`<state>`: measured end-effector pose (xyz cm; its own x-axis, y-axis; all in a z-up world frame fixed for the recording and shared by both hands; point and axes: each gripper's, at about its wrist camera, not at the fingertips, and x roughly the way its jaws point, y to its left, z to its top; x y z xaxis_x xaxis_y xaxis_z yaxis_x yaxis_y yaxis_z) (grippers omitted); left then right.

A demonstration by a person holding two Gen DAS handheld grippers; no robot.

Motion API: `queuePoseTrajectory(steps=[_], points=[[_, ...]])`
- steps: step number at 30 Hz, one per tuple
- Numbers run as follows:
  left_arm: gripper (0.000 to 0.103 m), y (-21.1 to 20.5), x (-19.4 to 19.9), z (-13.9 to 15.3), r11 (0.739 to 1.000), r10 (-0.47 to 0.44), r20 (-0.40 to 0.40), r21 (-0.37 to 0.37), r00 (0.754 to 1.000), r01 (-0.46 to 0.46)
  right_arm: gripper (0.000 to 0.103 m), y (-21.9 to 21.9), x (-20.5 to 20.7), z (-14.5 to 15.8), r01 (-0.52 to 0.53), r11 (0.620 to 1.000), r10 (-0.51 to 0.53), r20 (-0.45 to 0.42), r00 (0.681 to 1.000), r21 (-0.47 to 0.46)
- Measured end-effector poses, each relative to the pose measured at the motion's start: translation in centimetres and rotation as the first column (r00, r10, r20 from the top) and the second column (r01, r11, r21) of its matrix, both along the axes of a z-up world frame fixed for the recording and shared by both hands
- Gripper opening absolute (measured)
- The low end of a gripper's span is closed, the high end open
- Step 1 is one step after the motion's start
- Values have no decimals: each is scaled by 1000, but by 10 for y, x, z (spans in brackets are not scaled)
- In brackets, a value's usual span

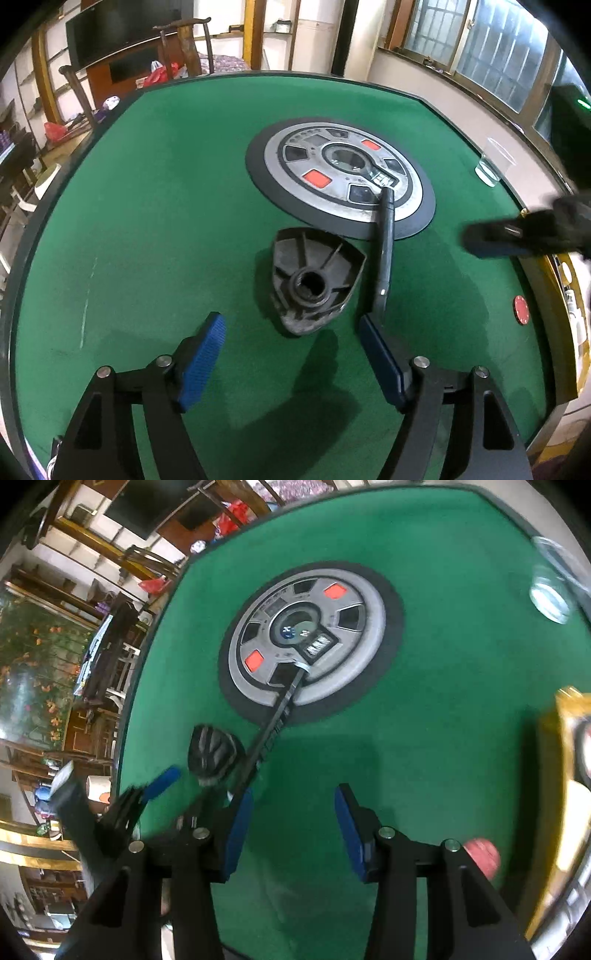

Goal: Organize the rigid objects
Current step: 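Grasp the black fan-shaped part with the left gripper while the right grasps the black marker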

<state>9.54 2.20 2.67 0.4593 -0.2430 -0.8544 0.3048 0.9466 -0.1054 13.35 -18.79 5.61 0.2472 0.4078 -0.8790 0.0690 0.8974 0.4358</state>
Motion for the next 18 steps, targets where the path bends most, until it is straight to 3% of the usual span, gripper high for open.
queuePoseTrajectory(steps=[5, 10, 14, 18], points=[[78, 16, -15, 6, 1000, 23, 22, 10, 999, -23, 45, 21, 31, -22, 18, 999, -20, -52, 998, -31], [78, 33, -23, 9, 999, 54, 25, 7, 998, -54, 43, 46, 49, -31, -11, 988, 4, -50, 999, -152], [78, 38, -21, 9, 997, 72, 20, 3, 997, -72, 29, 69, 54, -33, -65, 958, 60, -29, 998, -278], [79, 31, -16, 10, 999, 51, 25, 7, 998, -51, 22, 71, 48, -34, -117, 944, 120, -9, 993, -309]])
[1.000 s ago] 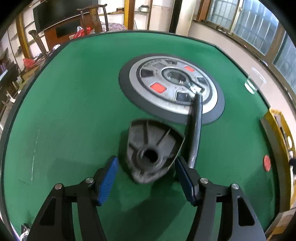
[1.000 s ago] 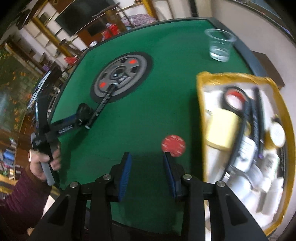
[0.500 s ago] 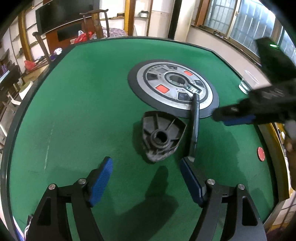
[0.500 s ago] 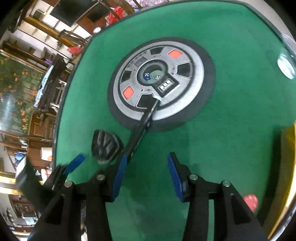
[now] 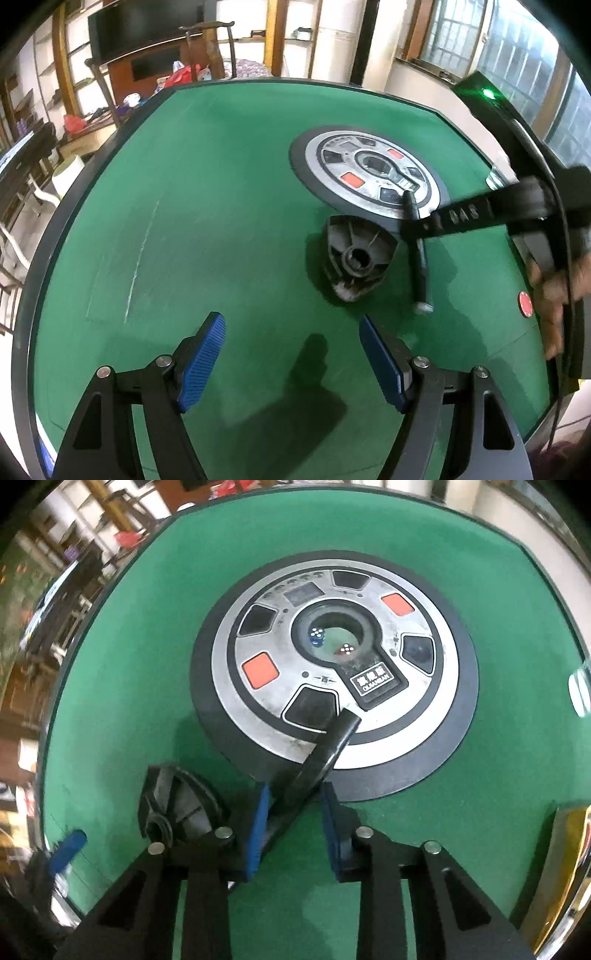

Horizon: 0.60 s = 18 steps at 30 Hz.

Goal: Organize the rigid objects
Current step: 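Grasp the black fan-shaped part with the left gripper while the right grasps the black marker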

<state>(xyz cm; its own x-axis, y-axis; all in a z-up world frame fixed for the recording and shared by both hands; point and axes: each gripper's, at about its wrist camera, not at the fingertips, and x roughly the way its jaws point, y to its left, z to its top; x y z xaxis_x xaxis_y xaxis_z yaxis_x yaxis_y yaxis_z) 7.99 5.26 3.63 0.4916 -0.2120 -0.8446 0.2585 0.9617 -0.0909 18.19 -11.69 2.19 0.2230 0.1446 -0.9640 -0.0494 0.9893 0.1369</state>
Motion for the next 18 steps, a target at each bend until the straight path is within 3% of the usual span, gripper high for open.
queuePoseTrajectory(steps=[3, 7, 13, 18], points=[[81, -11, 6, -2, 999, -28, -3, 17, 1000, 28, 17, -16, -17, -1, 10, 1000, -10, -5, 1000, 23], [95, -34, 15, -5, 996, -65, 3, 61, 998, 65, 16, -41, -43, 0, 31, 999, -31, -10, 999, 44], [95, -53, 40, -21, 990, -76, -15, 120, 997, 77, 16, -77, -88, 4, 65, 994, -64, -8, 998, 89], [95, -62, 57, -32, 991, -72, -31, 111, 997, 75, 16, -85, -106, 15, 72, 990, -75, 18, 997, 125]])
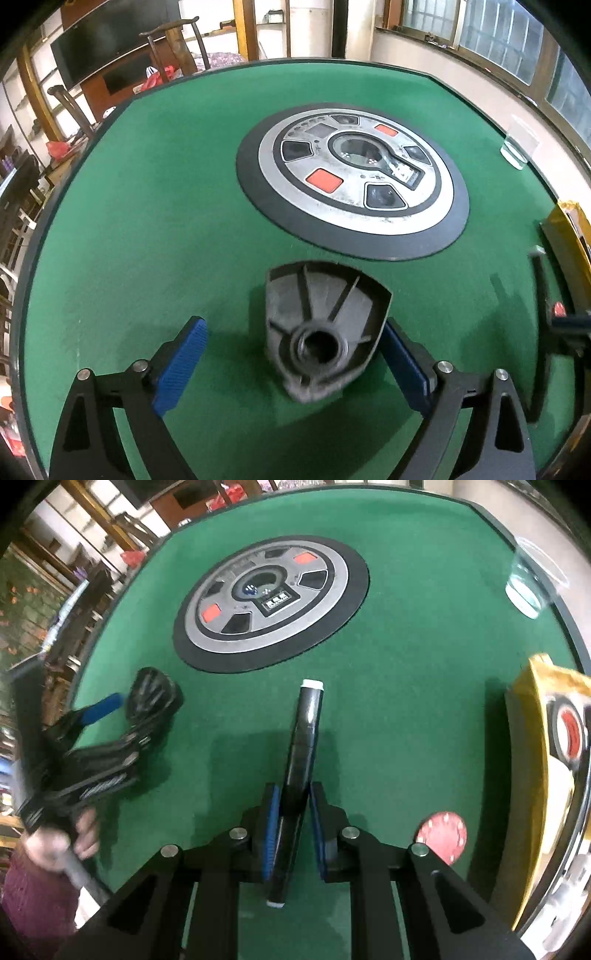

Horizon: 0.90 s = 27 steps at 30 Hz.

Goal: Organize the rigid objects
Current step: 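Grasp the black fan-shaped part with the left gripper while the right grasps the black marker, then carry the black part over the tray with the left gripper while the right carries the marker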

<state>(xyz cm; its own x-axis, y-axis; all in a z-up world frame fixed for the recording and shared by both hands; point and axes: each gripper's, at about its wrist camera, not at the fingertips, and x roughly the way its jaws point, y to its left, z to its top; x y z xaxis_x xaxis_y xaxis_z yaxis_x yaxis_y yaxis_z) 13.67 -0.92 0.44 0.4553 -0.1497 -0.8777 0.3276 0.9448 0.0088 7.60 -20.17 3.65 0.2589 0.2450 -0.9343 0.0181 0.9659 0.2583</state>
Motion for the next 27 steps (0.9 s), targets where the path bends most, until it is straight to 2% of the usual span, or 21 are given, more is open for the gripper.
queuePoseTrajectory(steps=[1, 3, 5, 7, 14, 19, 27], points=[[95, 0, 1, 0, 1000, 6, 5, -6, 1000, -6, 16, -2, -4, 2, 0, 1000, 0, 8, 1000, 9], [87, -2, -1, 2, 1000, 14, 14, -19, 1000, -13, 15, -13, -13, 7, 7, 999, -8, 21, 1000, 36], [73, -6, -6, 3, 1000, 12, 24, -20, 1000, -11, 15, -12, -15, 9, 8, 999, -10, 30, 1000, 50], [66, -10, -13, 5, 1000, 13, 31, -19, 999, -13, 15, -15, -18, 12, 10, 998, -13, 42, 999, 60], [66, -17, -59, 8, 998, 50, 32, -39, 998, -49, 15, -7, -26, 11, -33, 997, 29, 63, 998, 69], [66, -33, -103, 19, 999, 41, 101, 1, 994, -41, 15, -2, -38, 14, -92, 994, 87, 94, 992, 57], [65, -66, -136, 42, 998, -7, 195, 61, 981, -5, 15, -7, -54, 21, -144, 987, 134, 125, 983, 73]])
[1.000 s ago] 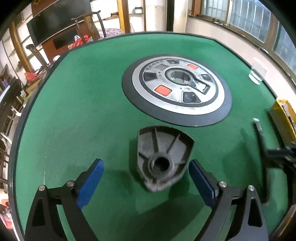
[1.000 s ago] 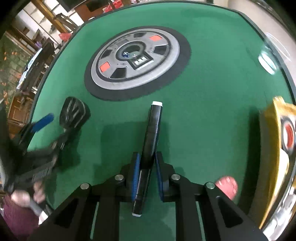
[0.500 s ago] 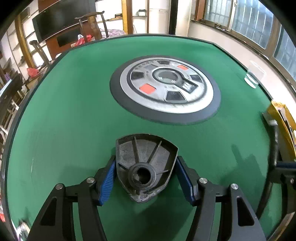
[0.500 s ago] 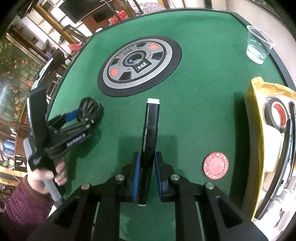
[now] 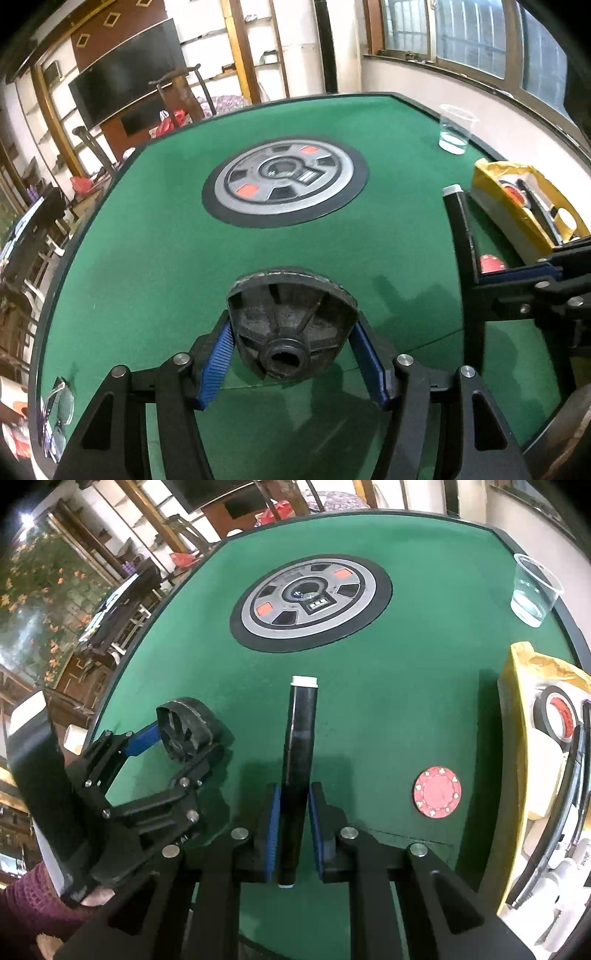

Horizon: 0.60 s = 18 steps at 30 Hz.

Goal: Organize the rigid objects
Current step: 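Carry the black part over the tray with the left gripper while the right carries the marker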

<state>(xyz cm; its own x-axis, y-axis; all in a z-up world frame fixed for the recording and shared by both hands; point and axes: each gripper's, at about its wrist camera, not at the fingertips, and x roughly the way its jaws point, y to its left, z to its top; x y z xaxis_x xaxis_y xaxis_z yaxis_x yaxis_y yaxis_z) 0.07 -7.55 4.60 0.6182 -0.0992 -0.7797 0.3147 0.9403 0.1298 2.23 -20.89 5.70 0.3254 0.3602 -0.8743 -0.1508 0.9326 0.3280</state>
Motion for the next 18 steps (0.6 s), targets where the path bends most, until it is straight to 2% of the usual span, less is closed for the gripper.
queuePoseTrajectory(steps=[18], points=[[65, -66, -35, 49, 997, -67, 140, 40, 988, 62, 15, -67, -36, 40, 30, 997, -37, 101, 994, 65]])
